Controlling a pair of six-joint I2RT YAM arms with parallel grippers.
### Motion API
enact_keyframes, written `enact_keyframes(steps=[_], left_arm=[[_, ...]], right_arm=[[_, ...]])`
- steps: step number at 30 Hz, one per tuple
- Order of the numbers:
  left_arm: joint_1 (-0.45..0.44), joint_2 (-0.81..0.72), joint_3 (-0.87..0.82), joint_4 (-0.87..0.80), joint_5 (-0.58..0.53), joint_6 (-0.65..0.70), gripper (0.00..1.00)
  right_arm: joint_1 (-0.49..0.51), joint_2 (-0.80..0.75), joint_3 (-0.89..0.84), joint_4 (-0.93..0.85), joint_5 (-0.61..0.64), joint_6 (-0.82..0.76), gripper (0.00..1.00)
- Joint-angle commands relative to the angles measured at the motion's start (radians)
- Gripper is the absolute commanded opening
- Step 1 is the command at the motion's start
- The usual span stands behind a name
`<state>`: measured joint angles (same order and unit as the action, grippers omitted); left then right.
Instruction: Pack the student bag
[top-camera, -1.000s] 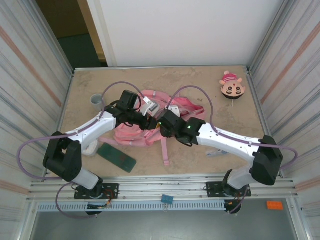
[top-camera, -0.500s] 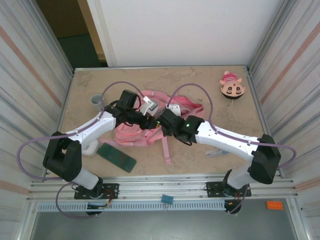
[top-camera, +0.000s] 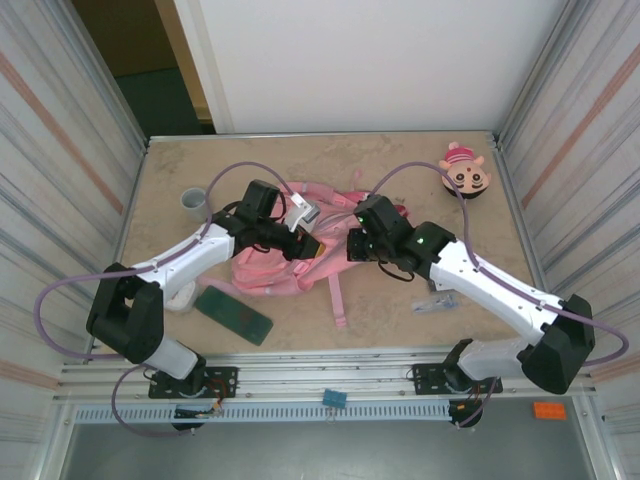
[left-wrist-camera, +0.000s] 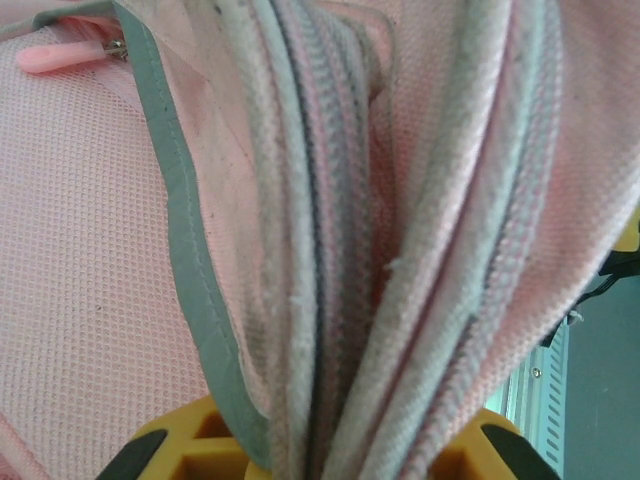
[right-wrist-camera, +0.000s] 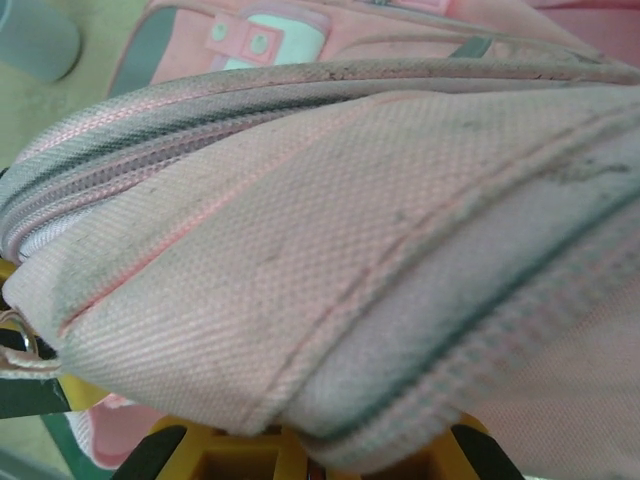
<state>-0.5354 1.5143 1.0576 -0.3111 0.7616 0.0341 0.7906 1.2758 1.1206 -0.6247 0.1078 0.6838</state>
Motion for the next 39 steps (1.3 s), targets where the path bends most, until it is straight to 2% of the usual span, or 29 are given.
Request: enact_keyframes(steps=[1, 6, 11, 15, 18, 19, 20, 23, 25, 26, 29, 33, 39], left_arm=[[0.031, -0.054, 0.01, -0.112, 0.026, 0.005, 0.0], [0.031, -0.059, 0.016, -0.097, 0.048, -0.008, 0.0], [0.031, -0.07, 0.012, -0.104, 0.027, 0.001, 0.0], [0.034, -0.075, 0.0, -0.146, -0.064, 0.041, 0.0], [0.035, -0.081, -0.018, -0.157, -0.162, 0.063, 0.05], [0.036, -0.084, -0.023, -0.151, -0.173, 0.072, 0.09], [0.036, -0.09, -0.026, -0.144, -0.176, 0.076, 0.17], [0.036, -0.111, -0.041, -0.092, -0.173, 0.042, 0.51], [0.039, -0.127, -0.044, -0.071, -0.177, -0.022, 0.71], [0.043, -0.14, -0.046, -0.069, -0.191, -0.073, 0.97], [0.052, -0.207, -0.079, -0.063, -0.255, -0.218, 0.99], [0.052, -0.334, -0.161, -0.131, -0.488, -0.467, 0.99], [0.051, -0.514, -0.342, -0.155, -0.579, -0.806, 0.99]], right_arm=[[-0.065, -0.036, -0.035, -0.111, 0.089, -0.067, 0.02], [-0.062, 0.002, -0.038, -0.079, 0.031, -0.078, 0.06], [-0.056, 0.035, 0.006, -0.148, 0.083, -0.076, 0.0], [-0.085, 0.012, 0.037, -0.225, 0.116, -0.125, 0.0], [-0.114, -0.036, 0.036, -0.212, 0.033, -0.209, 0.0], [-0.117, -0.045, 0.036, -0.2, -0.006, -0.233, 0.0], [-0.114, -0.05, 0.04, -0.19, -0.056, -0.247, 0.0], [-0.086, -0.04, 0.03, -0.133, -0.159, -0.247, 0.0], [-0.059, -0.024, 0.018, -0.101, -0.182, -0.23, 0.0], [-0.051, -0.013, 0.012, -0.09, -0.183, -0.203, 0.0], [-0.035, 0.011, -0.012, -0.054, -0.174, -0.13, 0.0], [-0.025, 0.022, -0.044, 0.01, -0.18, -0.037, 0.0], [-0.004, 0.044, -0.061, 0.046, -0.18, 0.026, 0.0]])
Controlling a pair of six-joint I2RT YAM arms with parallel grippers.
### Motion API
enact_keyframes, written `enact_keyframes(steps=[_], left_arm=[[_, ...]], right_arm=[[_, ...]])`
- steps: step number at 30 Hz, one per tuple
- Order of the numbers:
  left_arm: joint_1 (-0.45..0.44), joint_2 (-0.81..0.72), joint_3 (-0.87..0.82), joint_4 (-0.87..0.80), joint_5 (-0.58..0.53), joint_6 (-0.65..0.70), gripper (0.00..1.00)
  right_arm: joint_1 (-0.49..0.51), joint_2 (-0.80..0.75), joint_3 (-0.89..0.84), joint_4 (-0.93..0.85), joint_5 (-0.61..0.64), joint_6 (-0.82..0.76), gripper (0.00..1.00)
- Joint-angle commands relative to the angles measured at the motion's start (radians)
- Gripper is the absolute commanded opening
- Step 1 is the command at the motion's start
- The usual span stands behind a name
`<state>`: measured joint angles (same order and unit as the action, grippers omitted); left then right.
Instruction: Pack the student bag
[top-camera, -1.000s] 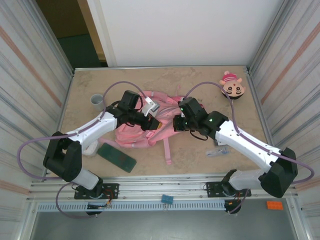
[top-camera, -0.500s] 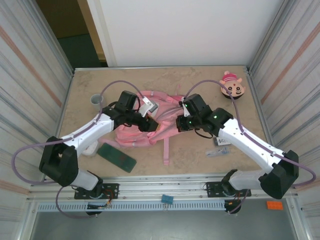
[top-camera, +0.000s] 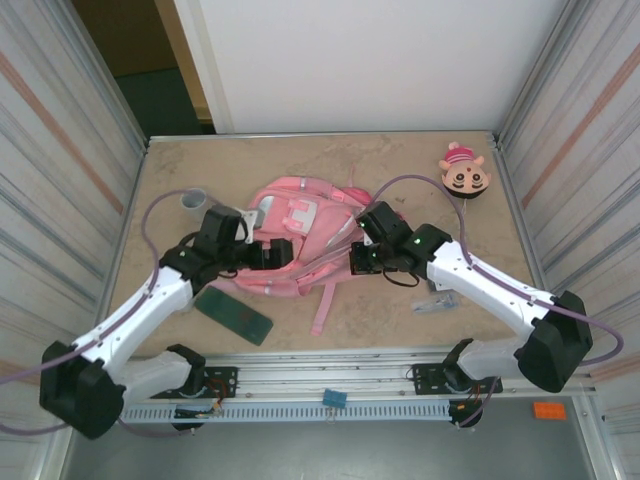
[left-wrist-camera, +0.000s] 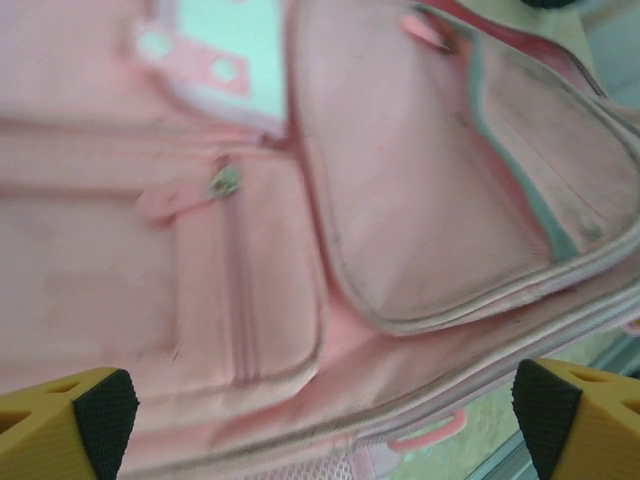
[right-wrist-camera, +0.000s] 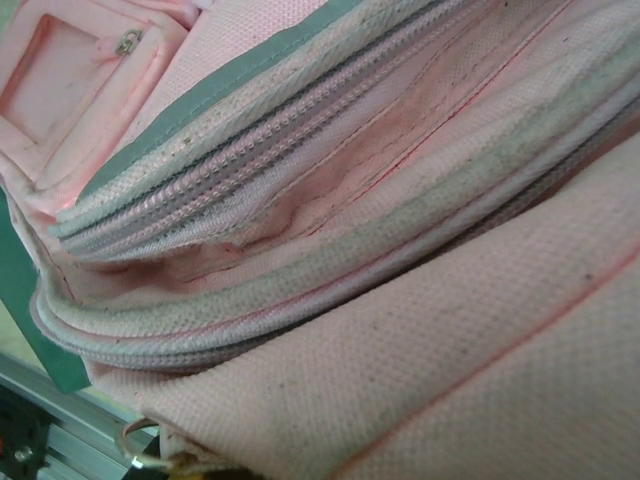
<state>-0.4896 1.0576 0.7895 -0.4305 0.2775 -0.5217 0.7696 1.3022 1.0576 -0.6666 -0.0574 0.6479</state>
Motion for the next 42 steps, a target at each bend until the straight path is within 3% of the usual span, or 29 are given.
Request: enact_keyframes(steps=[1, 6, 16, 20, 24, 29, 35, 42], left_arm=[[0.005, -0.073, -0.103, -0.016, -0.101, -0.281, 0.99], [0.009, -0.028, -0.161, 0.066, -0.127, -0.335, 0.99], [0.089, 0.344, 0.06, 0.289, -0.061, -0.252, 0.99], [0.14, 0.46, 0.237, 0.256, -0.01, -0.202, 0.99], [0.146, 0.454, 0.306, 0.192, 0.003, -0.189, 0.99], [0.137, 0.288, 0.133, 0.175, 0.061, -0.38, 0.98], [0.049, 0.039, -0.155, 0.253, 0.012, -0.665, 0.89], [-0.015, 0.058, -0.282, 0.477, -0.003, -0.908, 0.79]], right_arm=[[0.024, 0.023, 0.003, 0.09, -0.015, 0.063, 0.0], [0.074, 0.057, 0.02, 0.1, -0.029, 0.065, 0.0], [0.161, 0.16, 0.073, 0.121, -0.05, 0.063, 0.0], [0.165, 0.217, 0.099, 0.152, -0.061, 0.072, 0.0], [0.165, 0.278, 0.128, 0.2, -0.087, 0.084, 0.0], [0.166, 0.333, 0.159, 0.235, -0.121, 0.102, 0.0], [0.169, 0.371, 0.188, 0.232, -0.161, 0.093, 0.0], [0.186, 0.376, 0.202, 0.193, -0.149, 0.075, 0.0]])
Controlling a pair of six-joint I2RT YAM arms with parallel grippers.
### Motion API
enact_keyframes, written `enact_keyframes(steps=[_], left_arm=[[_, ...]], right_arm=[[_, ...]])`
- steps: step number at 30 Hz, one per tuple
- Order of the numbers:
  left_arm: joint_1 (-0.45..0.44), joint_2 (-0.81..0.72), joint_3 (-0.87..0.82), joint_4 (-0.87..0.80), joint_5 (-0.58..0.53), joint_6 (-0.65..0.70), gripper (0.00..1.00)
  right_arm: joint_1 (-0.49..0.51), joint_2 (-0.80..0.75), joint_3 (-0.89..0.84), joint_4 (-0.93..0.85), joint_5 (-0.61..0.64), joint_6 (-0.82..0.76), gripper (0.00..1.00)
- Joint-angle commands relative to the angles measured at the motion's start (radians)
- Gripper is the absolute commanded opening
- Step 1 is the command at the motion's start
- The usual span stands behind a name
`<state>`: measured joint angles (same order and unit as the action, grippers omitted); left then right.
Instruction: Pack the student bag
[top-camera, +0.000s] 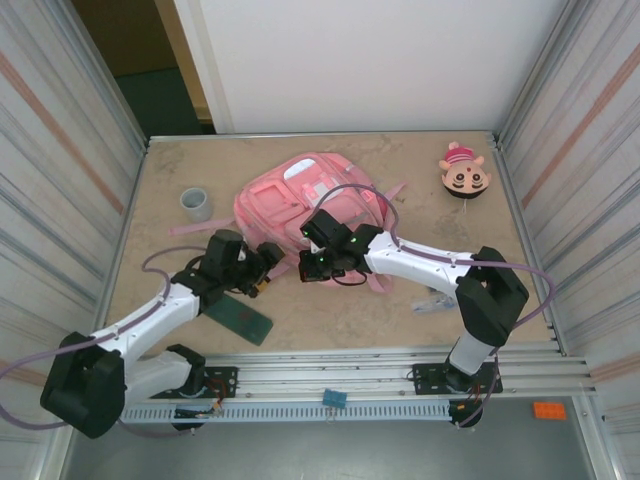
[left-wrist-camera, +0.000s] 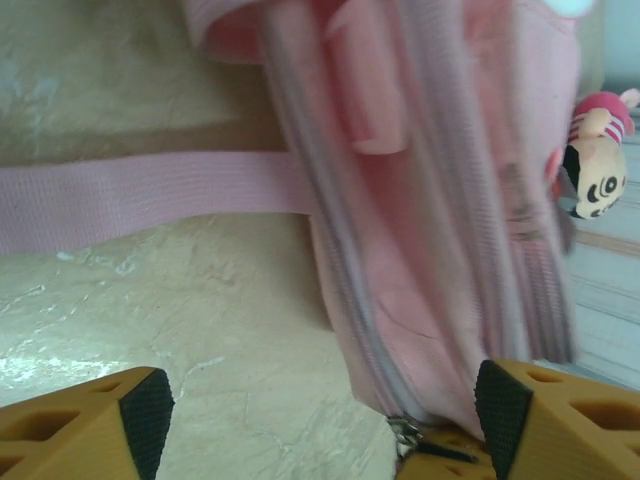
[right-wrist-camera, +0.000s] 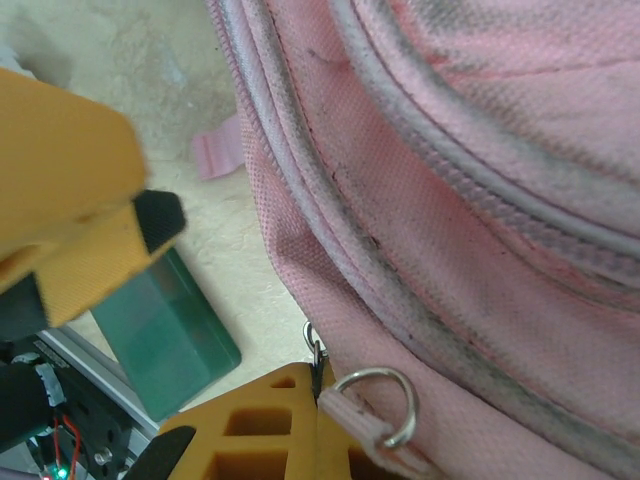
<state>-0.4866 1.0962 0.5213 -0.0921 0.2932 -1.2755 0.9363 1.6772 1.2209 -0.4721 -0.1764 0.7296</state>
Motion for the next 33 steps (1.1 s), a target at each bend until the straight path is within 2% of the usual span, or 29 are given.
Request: enact_keyframes(steps=[1, 7, 11, 14, 17, 20, 23, 28, 33], left_arm=[[-0.027, 0.035, -0.021, 0.17, -0.028, -0.177, 0.76], [-0.054, 0.136, -0.084, 0.428, -0.077, -0.336, 0.66], [-0.081, 0.18, -0.104, 0.497, -0.099, -0.391, 0.56], [-0.113, 0.193, -0.138, 0.554, -0.158, -0.438, 0.44], [-0.118, 0.201, -0.169, 0.613, -0.192, -0.469, 0.27], [-0.117, 0.177, -0.179, 0.557, -0.222, -0.452, 0.1], [-0.106, 0.123, -0.181, 0.446, -0.247, -0.406, 0.01], [-0.041, 0.007, -0.191, 0.308, -0.258, -0.337, 0.0], [0.069, -0.086, -0.19, 0.216, -0.207, -0.264, 0.0]], right_arm=[[0.019, 0.002, 0.037, -0.001, -0.032, -0.006, 0.0], [0.019, 0.002, 0.04, 0.005, -0.035, -0.007, 0.0], [0.019, 0.005, 0.045, 0.011, -0.043, -0.004, 0.0], [0.019, 0.003, 0.043, 0.013, -0.044, 0.001, 0.0], [0.022, -0.004, 0.036, 0.008, -0.04, 0.002, 0.0], [0.021, -0.014, 0.036, -0.033, -0.02, -0.013, 0.0], [0.013, -0.029, 0.051, -0.126, 0.024, -0.041, 0.0], [0.003, -0.06, 0.066, -0.317, 0.129, -0.09, 0.0], [-0.021, -0.105, 0.001, -0.37, 0.141, -0.114, 0.0]])
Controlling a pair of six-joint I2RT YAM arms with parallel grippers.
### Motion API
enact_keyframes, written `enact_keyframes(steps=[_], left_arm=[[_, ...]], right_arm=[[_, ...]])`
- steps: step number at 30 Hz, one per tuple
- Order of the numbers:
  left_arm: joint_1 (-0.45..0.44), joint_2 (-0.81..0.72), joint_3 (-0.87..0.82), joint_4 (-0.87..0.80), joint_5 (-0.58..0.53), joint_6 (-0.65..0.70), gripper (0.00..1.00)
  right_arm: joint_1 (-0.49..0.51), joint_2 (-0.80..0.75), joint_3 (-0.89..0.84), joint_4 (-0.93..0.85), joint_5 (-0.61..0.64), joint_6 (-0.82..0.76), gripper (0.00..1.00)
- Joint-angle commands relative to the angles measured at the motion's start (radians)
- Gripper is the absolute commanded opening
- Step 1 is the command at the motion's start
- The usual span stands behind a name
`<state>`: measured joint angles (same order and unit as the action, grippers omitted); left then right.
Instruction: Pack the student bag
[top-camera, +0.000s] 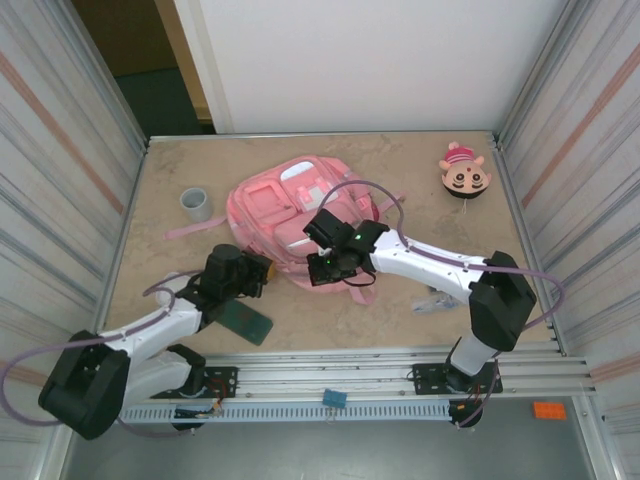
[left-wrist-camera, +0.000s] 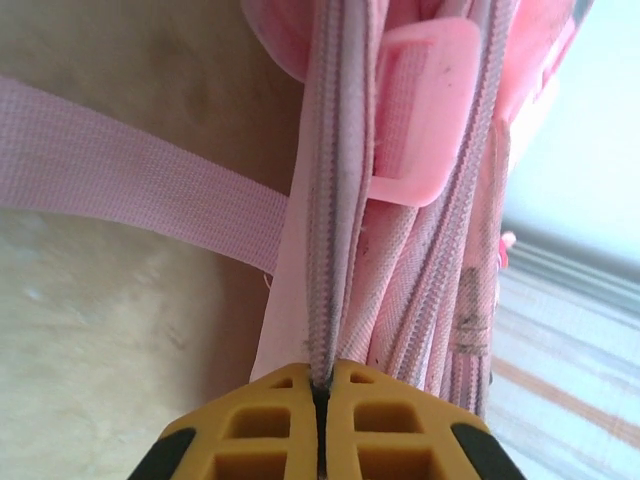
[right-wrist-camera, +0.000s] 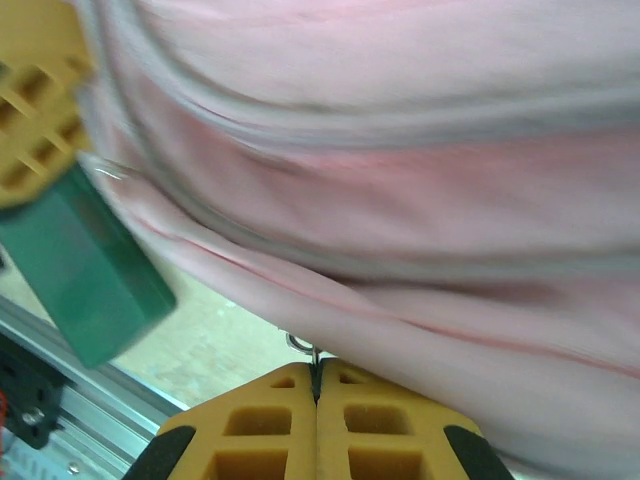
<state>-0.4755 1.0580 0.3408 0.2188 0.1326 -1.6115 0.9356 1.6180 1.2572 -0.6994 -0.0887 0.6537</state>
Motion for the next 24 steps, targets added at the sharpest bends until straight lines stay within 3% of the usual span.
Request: enact_keyframes(steps=[1, 6, 7, 10, 12, 19, 24], left_arm=[[0.077, -0.056, -0.007, -0.102, -0.025, 0.083, 0.0], [0.126, -0.046, 0.045, -0.178, 0.062, 0.18, 0.0], [0.126, -0.038, 0.058, -0.188, 0.074, 0.19, 0.06], [0.126, -0.026, 0.073, -0.212, 0.139, 0.178, 0.37], [0.092, -0.067, 0.06, -0.239, 0.159, 0.145, 0.47], [-0.154, -0.348, 0.015, -0.428, -0.082, -0.015, 0.66], [-0.208, -0.343, -0.025, -0.386, -0.111, -0.074, 0.73]], right_arm=[[-0.03, -0.051, -0.048, -0.143, 0.049, -0.041, 0.0], [-0.054, -0.073, -0.074, -0.092, -0.013, -0.063, 0.0], [-0.043, -0.075, -0.073, -0.064, -0.038, -0.065, 0.0], [-0.022, -0.066, -0.077, 0.018, -0.095, -0.03, 0.0], [-0.01, -0.051, -0.073, 0.047, -0.112, -0.009, 0.0], [0.017, -0.013, -0.044, 0.065, -0.121, -0.003, 0.0], [0.022, -0.009, -0.036, 0.064, -0.133, -0.015, 0.0]])
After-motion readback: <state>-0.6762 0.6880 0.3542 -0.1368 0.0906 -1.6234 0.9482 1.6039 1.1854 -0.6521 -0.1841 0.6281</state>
